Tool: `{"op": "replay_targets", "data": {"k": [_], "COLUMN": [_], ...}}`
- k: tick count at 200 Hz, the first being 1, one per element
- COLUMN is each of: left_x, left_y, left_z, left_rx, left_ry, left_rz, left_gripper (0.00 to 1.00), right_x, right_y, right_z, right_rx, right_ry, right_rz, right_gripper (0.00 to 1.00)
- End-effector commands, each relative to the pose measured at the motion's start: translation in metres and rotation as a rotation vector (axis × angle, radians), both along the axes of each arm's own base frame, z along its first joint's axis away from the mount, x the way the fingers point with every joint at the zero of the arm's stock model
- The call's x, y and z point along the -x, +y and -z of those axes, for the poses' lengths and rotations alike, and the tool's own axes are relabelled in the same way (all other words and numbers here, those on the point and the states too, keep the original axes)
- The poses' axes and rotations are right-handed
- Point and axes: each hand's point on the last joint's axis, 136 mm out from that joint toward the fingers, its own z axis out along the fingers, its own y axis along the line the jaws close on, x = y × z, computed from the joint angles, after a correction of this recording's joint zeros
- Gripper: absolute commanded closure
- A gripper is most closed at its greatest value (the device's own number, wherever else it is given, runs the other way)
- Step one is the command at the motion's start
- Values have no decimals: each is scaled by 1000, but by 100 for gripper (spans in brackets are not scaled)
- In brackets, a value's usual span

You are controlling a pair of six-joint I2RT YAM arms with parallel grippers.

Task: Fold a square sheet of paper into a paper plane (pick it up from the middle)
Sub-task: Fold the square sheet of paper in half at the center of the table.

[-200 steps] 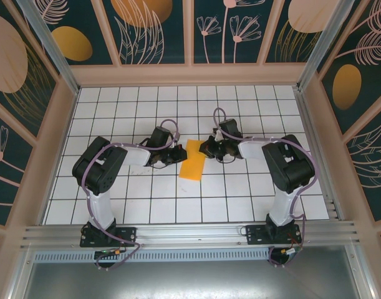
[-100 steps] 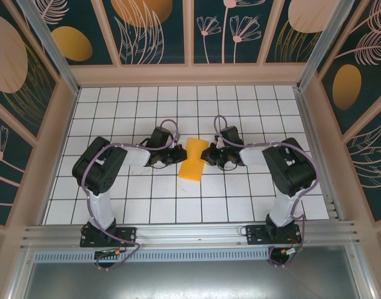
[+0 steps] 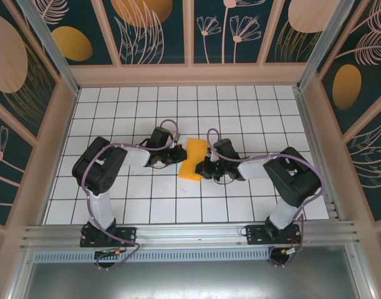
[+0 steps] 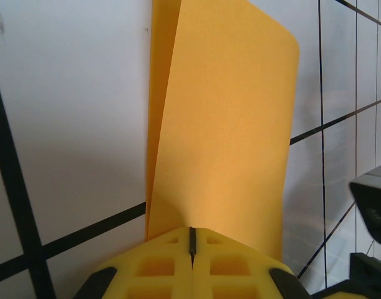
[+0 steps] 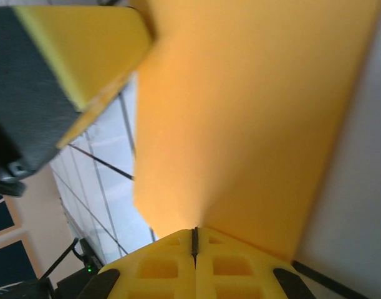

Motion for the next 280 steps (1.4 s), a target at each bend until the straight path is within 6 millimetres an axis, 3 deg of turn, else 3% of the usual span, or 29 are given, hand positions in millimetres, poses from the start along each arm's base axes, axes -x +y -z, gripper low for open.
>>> {"op": "replay_targets", "data": {"k": [1, 26, 76, 103, 133, 169, 190, 210, 239, 268, 280], "left_x": [37, 36, 37, 37, 37, 37, 37, 37, 38, 37, 38], "left_y": [25, 25, 25, 25, 25, 26, 26, 26, 27, 27, 26], "left_z": [49, 49, 48, 49, 49, 49, 49, 48, 50, 50, 51], "left_rx": [-140, -138, -137, -138, -138, -141, -142, -147, -150, -148, -145], "left_ry": [157, 158, 155, 157, 156, 155, 156, 154, 155, 157, 162], "left_rz": [-1, -1, 0, -1, 1, 0, -1, 0, 0, 1, 0], "left_gripper": [100, 100, 100, 100, 100, 100, 100, 100, 100, 100, 100], "right_x": [3, 9, 6, 12, 23, 33, 27, 7, -50, -104, -120], "right_y": [-7, -6, 5, 4, -1, -5, -9, -5, -22, -36, -39], "right_z": [14, 23, -19, -16, 6, 17, 10, -19, -60, -69, -63], "right_rx": [30, 60, -20, -36, -3, 39, 69, 39, 23, -70, -68], "right_ry": [1, 34, -65, -52, 4, 32, 7, -69, -221, -248, -241], "right_rz": [20, -1, -26, -34, -45, -56, -43, -23, 85, 139, 151], "right_gripper": [94, 94, 93, 93, 93, 93, 93, 93, 93, 93, 93]}}
